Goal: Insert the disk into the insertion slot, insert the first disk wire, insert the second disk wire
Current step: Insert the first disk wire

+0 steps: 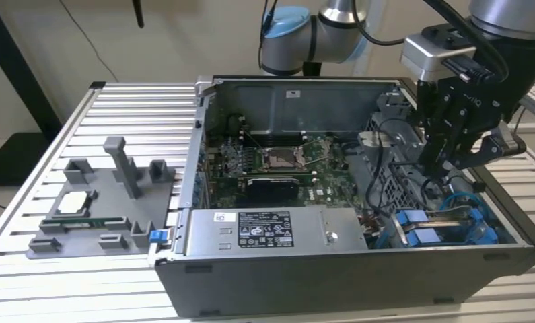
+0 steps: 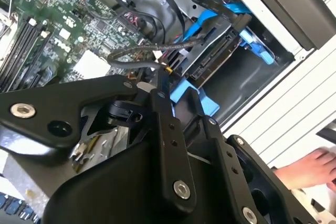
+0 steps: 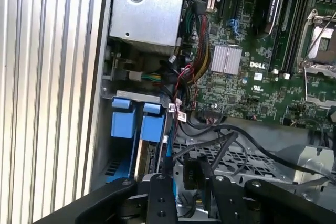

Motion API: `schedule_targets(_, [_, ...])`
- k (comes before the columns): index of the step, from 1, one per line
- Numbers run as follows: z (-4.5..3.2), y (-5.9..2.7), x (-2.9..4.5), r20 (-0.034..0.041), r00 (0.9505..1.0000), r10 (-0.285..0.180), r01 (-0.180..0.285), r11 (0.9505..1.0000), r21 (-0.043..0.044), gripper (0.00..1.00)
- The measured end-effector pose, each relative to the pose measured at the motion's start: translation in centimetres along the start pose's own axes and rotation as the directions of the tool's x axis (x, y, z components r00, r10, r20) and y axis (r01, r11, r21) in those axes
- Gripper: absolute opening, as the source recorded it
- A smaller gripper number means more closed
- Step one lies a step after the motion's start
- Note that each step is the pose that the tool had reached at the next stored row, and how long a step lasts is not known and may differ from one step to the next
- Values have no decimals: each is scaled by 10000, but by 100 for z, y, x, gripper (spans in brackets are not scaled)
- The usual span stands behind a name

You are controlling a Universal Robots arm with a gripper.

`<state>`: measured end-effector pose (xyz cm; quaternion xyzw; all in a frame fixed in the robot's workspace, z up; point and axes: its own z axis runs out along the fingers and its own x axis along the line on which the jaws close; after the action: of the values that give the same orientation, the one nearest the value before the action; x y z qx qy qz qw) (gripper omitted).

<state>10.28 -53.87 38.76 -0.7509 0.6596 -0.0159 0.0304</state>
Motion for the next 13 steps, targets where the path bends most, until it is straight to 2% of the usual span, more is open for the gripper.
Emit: schedule_targets(13, [7, -14, 1, 11, 10000, 1, -1, 10000, 22, 100])
